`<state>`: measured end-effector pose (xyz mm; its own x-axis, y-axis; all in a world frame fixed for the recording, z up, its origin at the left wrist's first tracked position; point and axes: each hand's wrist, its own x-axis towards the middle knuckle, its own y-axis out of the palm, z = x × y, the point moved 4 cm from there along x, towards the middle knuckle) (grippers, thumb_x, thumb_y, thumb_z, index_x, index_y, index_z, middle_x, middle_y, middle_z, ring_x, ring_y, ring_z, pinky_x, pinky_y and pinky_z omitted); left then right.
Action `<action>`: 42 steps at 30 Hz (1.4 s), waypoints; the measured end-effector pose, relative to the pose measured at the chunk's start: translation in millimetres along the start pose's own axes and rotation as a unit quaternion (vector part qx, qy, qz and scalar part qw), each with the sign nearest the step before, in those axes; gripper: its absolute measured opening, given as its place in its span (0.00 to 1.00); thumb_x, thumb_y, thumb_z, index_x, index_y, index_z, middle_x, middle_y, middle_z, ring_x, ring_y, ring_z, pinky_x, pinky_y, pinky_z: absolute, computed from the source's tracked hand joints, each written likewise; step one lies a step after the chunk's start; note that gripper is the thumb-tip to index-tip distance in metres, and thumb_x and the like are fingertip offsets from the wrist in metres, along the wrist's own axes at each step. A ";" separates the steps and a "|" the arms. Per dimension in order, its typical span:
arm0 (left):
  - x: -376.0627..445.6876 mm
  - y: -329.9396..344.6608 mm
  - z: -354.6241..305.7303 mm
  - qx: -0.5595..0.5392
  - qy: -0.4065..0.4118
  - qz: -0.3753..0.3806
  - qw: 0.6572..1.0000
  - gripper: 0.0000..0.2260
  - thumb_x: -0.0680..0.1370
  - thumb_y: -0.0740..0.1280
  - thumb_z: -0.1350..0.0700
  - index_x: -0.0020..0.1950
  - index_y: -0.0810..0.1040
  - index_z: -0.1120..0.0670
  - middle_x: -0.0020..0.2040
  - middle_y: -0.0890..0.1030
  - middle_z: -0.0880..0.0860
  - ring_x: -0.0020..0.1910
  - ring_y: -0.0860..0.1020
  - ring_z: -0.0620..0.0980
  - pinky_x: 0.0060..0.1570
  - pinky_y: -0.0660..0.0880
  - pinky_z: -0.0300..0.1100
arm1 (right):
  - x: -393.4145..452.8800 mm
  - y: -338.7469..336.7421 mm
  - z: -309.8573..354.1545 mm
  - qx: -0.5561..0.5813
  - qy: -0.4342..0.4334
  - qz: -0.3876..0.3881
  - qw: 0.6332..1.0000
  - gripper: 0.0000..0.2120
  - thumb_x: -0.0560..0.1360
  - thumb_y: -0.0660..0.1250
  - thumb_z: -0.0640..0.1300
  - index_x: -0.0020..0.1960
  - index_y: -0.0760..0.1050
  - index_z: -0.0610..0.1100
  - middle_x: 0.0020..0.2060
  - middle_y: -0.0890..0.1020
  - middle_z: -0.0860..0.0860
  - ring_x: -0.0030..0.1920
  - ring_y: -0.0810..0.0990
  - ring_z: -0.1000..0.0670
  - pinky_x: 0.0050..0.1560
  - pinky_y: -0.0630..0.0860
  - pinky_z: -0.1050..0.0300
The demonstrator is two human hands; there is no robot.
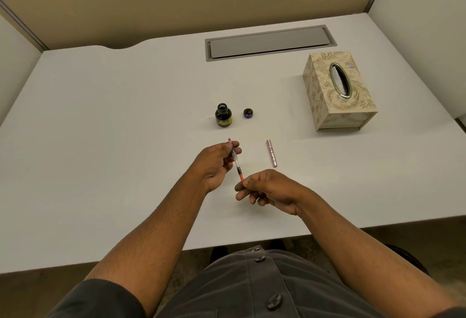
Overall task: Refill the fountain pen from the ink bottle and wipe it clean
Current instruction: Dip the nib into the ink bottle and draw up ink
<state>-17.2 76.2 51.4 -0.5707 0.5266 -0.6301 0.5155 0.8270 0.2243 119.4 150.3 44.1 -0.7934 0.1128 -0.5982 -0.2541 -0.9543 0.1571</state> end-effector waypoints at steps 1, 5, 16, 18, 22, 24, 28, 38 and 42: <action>-0.2 0.3 0.4 0.001 0.002 0.003 1.000 0.09 0.82 0.59 0.61 0.50 0.80 0.58 0.45 0.82 0.54 0.43 0.76 0.46 0.42 0.70 0.38 | 0.1 -0.1 0.2 -0.004 -0.001 -0.001 1.000 0.11 0.81 0.63 0.41 0.55 0.82 0.37 0.47 0.86 0.42 0.35 0.78 0.53 0.35 0.73 0.63; 0.7 1.1 -0.5 0.005 0.008 0.005 1.000 0.09 0.82 0.59 0.61 0.50 0.80 0.57 0.45 0.82 0.54 0.44 0.76 0.47 0.43 0.70 0.38 | 1.0 0.5 0.6 -0.013 -0.007 -0.009 1.000 0.11 0.80 0.63 0.42 0.54 0.82 0.38 0.46 0.86 0.43 0.34 0.78 0.54 0.34 0.72 0.64; 1.1 1.6 0.5 0.016 0.013 0.007 1.000 0.09 0.81 0.60 0.60 0.49 0.80 0.56 0.45 0.82 0.54 0.45 0.76 0.46 0.43 0.70 0.38 | 1.3 0.7 -0.1 -0.047 -0.014 -0.055 0.997 0.07 0.76 0.70 0.45 0.45 0.83 0.42 0.39 0.86 0.47 0.34 0.77 0.54 0.36 0.72 0.61; 0.9 2.0 0.9 0.016 0.014 0.010 1.000 0.09 0.81 0.60 0.60 0.50 0.80 0.57 0.46 0.82 0.54 0.45 0.76 0.46 0.43 0.70 0.38 | 2.4 1.0 0.0 -0.056 -0.012 -0.071 0.996 0.06 0.74 0.73 0.46 0.41 0.82 0.43 0.36 0.86 0.48 0.34 0.76 0.54 0.37 0.72 0.59; 0.0 2.2 -0.1 0.010 0.016 0.011 1.000 0.09 0.81 0.60 0.60 0.50 0.80 0.57 0.45 0.82 0.54 0.44 0.76 0.46 0.43 0.70 0.38 | 4.8 0.9 -0.4 -0.065 -0.008 -0.108 0.992 0.10 0.70 0.76 0.48 0.37 0.79 0.44 0.31 0.82 0.50 0.34 0.76 0.53 0.37 0.71 0.57; -0.1 2.0 -0.6 0.008 0.017 0.012 1.000 0.09 0.81 0.60 0.60 0.50 0.80 0.57 0.45 0.82 0.54 0.44 0.76 0.46 0.43 0.70 0.38 | 4.1 1.7 -0.5 -0.061 -0.009 -0.107 0.992 0.10 0.70 0.76 0.49 0.38 0.79 0.44 0.32 0.82 0.50 0.34 0.75 0.53 0.38 0.71 0.57; 1.0 0.5 -0.5 0.003 0.018 0.007 1.000 0.09 0.81 0.60 0.60 0.50 0.80 0.57 0.44 0.82 0.53 0.44 0.76 0.46 0.43 0.70 0.38 | 2.6 4.2 -0.5 -0.026 0.002 -0.074 0.997 0.11 0.75 0.70 0.48 0.50 0.82 0.40 0.40 0.86 0.47 0.35 0.76 0.52 0.36 0.71 0.59; 0.9 -1.5 1.1 0.008 0.014 0.003 1.000 0.09 0.82 0.60 0.60 0.50 0.80 0.57 0.45 0.82 0.53 0.45 0.76 0.47 0.44 0.70 0.38 | 4.0 5.5 0.7 -0.021 -0.005 -0.041 0.999 0.09 0.79 0.65 0.41 0.52 0.81 0.37 0.45 0.87 0.42 0.34 0.80 0.53 0.34 0.73 0.63; 1.8 -1.4 0.8 0.009 0.018 0.010 1.000 0.09 0.82 0.59 0.60 0.50 0.80 0.57 0.44 0.82 0.53 0.44 0.75 0.46 0.42 0.69 0.38 | 5.9 6.9 -0.2 -0.025 -0.010 -0.054 0.998 0.04 0.76 0.70 0.42 0.44 0.79 0.41 0.44 0.87 0.43 0.34 0.80 0.52 0.35 0.72 0.61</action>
<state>-18.4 75.8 49.4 -0.5835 0.5494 -0.5981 0.5374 0.8133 0.2229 113.1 144.3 41.6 -0.7736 0.2198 -0.5944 -0.3111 -0.9488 0.0540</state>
